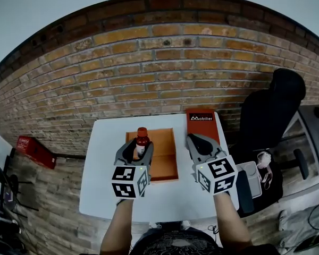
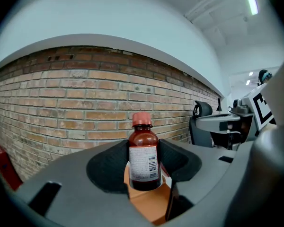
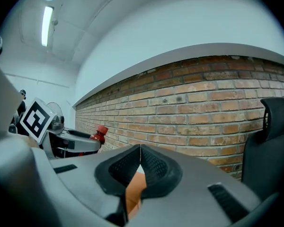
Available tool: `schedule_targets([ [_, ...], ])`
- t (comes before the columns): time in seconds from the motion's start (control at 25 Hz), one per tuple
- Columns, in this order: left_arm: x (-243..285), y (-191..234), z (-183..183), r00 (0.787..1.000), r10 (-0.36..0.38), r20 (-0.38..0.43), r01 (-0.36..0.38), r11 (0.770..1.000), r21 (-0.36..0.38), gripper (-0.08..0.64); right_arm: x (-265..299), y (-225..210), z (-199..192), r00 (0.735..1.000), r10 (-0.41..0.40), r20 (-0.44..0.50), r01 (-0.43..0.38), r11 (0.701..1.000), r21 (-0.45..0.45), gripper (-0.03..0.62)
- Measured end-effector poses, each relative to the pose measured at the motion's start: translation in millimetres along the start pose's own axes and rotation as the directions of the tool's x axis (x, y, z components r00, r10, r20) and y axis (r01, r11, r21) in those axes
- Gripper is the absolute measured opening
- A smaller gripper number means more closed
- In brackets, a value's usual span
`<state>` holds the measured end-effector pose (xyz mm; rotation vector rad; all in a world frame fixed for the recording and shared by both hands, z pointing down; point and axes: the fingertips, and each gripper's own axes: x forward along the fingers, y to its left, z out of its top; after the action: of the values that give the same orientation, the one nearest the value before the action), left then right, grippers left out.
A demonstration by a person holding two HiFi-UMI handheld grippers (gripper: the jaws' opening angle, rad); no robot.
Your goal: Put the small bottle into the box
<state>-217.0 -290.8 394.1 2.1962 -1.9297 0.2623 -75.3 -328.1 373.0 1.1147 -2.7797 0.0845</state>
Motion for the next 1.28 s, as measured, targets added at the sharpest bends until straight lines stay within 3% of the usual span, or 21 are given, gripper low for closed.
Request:
schedule_targets([
  [0.28, 16, 5, -1, 0.997, -0.079, -0.014, 0.079, 0.997, 0.014, 0.219, 6, -2, -2, 0.997, -0.075, -0.007, 0.075, 0.997, 0.011, 0.02],
  [0.68, 24, 6, -8, 0.989, -0.141, -0.048, 0.142, 0.99, 0.017, 0.219, 8, 5, 2, 0.994, -0.105, -0.008, 0.105, 0.994, 0.001, 0.02],
  [0.96, 39, -10, -33, 0.968, -0.208, -0.144, 0.208, 0.978, -0.016, 0.219, 2, 1, -1, 0.993, -0.119, -0.019, 0.119, 0.993, -0.009, 0.02],
  [1.28, 53, -26, -70, 0.927, -0.252, -0.279, 0.258, 0.966, -0.017, 0.219, -4, -5, -8, 0.99, -0.135, -0.033, 0.135, 0.991, 0.001, 0.02],
])
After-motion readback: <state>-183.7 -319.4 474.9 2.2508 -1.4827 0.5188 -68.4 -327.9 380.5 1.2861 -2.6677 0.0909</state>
